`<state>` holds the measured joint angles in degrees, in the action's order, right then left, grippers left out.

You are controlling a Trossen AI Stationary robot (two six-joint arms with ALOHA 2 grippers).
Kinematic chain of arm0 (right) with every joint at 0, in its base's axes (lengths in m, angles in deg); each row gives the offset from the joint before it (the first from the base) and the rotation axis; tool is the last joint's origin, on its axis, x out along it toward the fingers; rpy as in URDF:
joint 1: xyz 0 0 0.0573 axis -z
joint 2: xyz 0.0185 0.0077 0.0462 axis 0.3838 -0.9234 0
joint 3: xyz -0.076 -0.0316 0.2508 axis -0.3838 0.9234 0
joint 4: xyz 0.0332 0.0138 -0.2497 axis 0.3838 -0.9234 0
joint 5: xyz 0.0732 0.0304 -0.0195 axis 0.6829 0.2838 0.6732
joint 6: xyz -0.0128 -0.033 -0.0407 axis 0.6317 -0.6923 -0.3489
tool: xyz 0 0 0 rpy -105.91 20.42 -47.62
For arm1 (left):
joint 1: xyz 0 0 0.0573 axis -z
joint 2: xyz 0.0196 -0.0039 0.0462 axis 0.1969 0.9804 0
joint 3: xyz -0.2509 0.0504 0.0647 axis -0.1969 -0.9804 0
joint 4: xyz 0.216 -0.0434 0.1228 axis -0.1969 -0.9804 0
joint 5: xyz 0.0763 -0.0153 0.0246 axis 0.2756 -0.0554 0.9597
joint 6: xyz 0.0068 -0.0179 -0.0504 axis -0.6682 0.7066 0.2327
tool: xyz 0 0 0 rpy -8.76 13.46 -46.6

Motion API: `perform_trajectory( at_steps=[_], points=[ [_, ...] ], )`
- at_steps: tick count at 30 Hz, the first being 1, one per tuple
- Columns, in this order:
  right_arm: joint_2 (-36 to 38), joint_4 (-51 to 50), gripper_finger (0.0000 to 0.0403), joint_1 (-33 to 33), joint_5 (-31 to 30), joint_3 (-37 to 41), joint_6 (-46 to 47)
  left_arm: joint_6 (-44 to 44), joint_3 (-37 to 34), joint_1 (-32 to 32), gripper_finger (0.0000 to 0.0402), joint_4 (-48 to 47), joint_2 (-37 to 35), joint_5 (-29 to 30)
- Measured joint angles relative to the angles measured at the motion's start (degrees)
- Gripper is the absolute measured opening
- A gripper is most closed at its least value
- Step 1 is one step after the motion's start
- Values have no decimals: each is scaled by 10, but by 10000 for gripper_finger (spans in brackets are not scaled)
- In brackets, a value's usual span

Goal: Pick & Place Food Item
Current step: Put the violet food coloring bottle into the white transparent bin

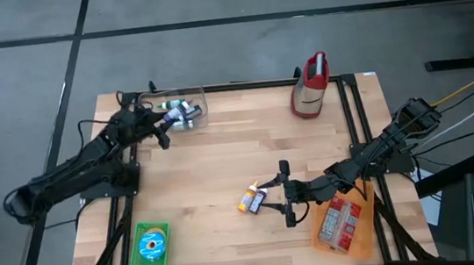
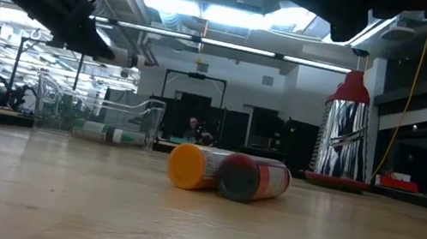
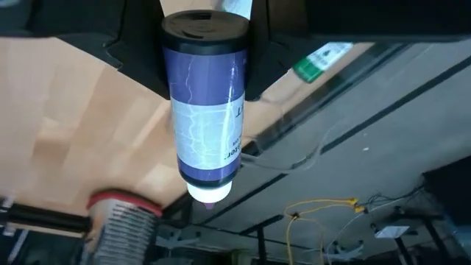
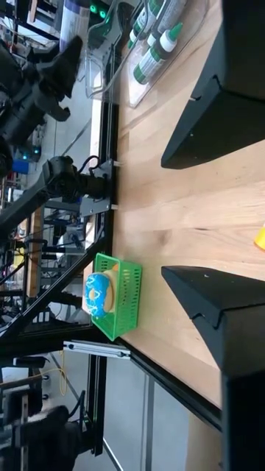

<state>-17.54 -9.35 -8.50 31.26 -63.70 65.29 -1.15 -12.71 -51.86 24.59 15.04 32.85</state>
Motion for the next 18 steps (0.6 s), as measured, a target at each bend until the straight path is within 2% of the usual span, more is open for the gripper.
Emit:
perform_trajectory(
  at_steps=[5, 9, 18],
  points=[
    [0, 0, 230, 0, 0, 0, 0, 8, 0, -87, 132, 5, 22, -76],
    [0, 0, 230, 0, 0, 0, 0, 18, 0, -137, 132, 26, 62, -115],
    [0, 0, 230, 3, 0, 0, -1, 23, 0, -189, 132, 66, 176, -124]
  ],
)
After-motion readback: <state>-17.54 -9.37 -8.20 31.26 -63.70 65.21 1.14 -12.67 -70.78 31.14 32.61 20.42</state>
